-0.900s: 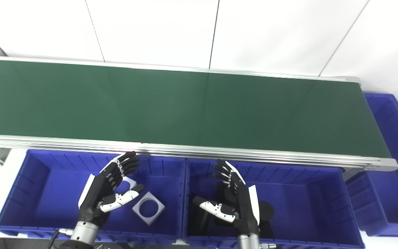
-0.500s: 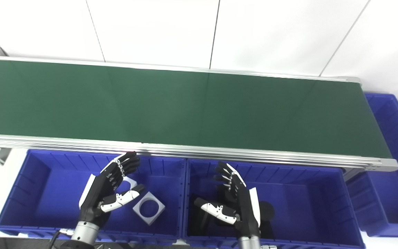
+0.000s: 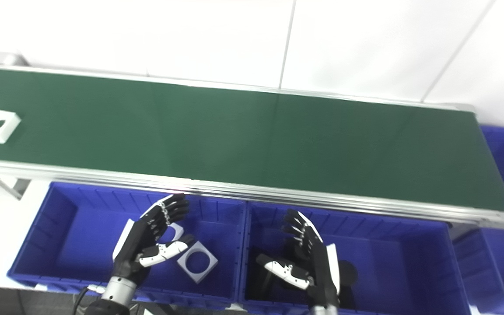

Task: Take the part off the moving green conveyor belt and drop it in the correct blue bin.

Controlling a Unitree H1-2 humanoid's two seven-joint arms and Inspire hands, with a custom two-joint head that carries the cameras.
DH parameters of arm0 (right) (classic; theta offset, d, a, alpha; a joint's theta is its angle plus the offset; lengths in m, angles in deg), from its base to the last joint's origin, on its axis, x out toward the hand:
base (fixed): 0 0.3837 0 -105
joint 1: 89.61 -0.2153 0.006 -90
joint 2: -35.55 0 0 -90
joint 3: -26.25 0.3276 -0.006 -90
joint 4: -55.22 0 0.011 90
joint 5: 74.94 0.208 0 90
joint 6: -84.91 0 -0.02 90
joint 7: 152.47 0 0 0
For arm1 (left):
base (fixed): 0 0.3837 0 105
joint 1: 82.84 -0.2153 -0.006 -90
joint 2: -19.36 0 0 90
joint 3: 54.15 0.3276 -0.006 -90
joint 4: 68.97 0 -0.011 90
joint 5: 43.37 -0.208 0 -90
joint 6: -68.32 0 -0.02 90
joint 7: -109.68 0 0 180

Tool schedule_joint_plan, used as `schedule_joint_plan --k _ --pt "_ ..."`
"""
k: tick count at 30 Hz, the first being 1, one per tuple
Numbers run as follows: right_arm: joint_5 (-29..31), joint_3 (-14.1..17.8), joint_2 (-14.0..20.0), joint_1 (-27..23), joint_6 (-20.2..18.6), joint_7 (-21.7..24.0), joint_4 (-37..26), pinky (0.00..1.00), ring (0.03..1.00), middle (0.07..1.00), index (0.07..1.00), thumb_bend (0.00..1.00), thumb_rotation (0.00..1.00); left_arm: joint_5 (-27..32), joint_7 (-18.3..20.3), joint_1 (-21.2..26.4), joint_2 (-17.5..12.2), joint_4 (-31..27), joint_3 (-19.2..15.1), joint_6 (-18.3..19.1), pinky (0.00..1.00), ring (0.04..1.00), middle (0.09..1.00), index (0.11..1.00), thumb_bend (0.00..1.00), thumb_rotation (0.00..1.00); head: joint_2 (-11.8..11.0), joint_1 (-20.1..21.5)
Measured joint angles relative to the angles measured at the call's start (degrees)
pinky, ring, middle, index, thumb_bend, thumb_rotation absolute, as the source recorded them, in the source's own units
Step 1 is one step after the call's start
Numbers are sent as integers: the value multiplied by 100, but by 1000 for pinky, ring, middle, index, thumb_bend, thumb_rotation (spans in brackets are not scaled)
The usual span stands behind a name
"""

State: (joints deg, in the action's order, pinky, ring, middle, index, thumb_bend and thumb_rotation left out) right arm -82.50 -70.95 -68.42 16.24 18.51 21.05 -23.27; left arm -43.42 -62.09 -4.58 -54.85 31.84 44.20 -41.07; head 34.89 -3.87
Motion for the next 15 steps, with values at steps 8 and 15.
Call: schedule_joint_plan --k 8,15 --pt "195 -3 204 -42 20 1 298 659 738 807 853 601 44 -234 -139 4 199 232 119 -212 785 772 781 778 755 0 -649 -798" --pt "342 -22 285 -88 21 33 433 645 730 811 855 572 1 -353 -221 32 316 412 218 -453 779 763 769 761 804 0 -888 -949"
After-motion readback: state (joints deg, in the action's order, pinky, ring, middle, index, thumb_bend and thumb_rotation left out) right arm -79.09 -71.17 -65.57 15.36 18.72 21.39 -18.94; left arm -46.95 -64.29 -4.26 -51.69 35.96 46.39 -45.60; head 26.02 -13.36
